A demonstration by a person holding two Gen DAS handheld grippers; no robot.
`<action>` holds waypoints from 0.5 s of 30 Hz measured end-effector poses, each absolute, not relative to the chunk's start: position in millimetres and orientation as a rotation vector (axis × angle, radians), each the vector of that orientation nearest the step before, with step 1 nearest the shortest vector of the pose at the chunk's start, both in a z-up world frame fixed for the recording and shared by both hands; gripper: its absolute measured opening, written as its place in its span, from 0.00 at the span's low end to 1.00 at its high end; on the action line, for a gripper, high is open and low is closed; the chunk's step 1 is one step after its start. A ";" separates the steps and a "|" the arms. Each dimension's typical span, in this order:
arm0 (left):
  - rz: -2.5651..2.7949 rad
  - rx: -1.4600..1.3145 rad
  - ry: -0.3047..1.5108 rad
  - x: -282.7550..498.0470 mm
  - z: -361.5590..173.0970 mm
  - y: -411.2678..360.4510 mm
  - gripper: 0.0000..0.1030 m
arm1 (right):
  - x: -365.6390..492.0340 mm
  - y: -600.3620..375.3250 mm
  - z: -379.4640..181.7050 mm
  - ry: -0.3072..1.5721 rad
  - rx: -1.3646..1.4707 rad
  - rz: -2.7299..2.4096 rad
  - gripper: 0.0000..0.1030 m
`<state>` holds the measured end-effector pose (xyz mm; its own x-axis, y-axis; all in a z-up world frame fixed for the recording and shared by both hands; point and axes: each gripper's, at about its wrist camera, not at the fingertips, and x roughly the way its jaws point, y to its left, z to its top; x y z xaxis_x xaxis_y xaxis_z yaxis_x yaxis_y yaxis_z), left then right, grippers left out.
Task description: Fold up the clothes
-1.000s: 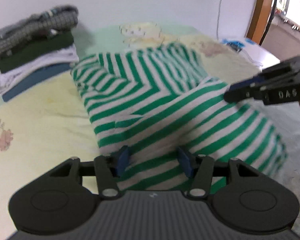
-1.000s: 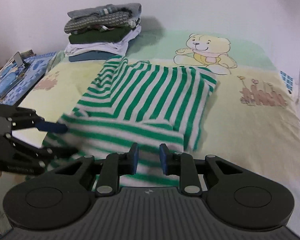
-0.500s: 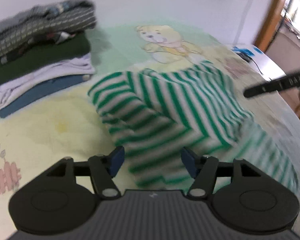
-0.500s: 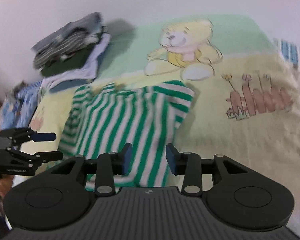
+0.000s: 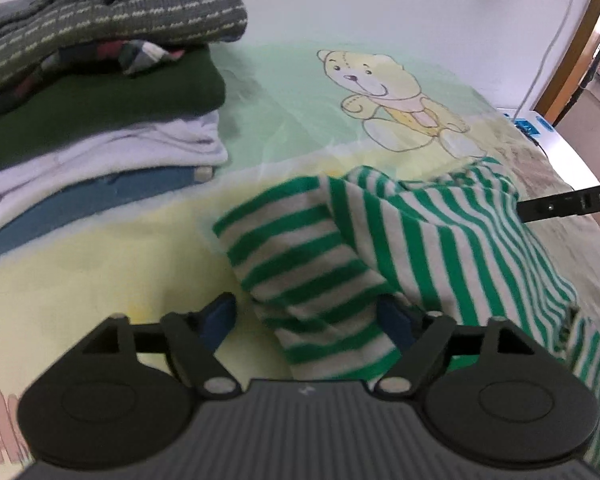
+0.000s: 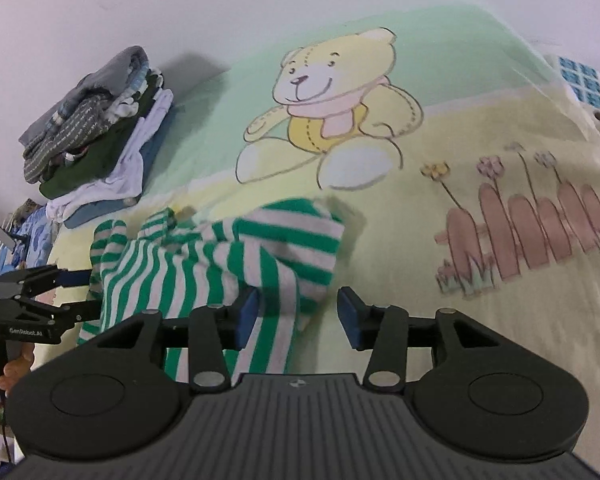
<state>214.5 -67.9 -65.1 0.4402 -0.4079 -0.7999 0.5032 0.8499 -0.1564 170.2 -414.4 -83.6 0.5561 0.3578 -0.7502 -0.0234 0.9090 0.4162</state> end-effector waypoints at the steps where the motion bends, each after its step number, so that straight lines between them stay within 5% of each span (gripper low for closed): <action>1: -0.568 0.117 0.957 218.1 -66.2 -68.9 0.83 | 174.2 -412.9 -83.1 0.958 0.372 0.238 0.46; 8: -0.608 0.142 0.960 237.2 -70.7 -72.0 0.94 | 201.5 -408.2 -86.0 0.949 0.388 0.293 0.47; 15: -0.674 -0.034 0.999 248.0 -65.0 -42.9 0.89 | 203.9 -421.3 -86.1 0.974 0.440 0.385 0.47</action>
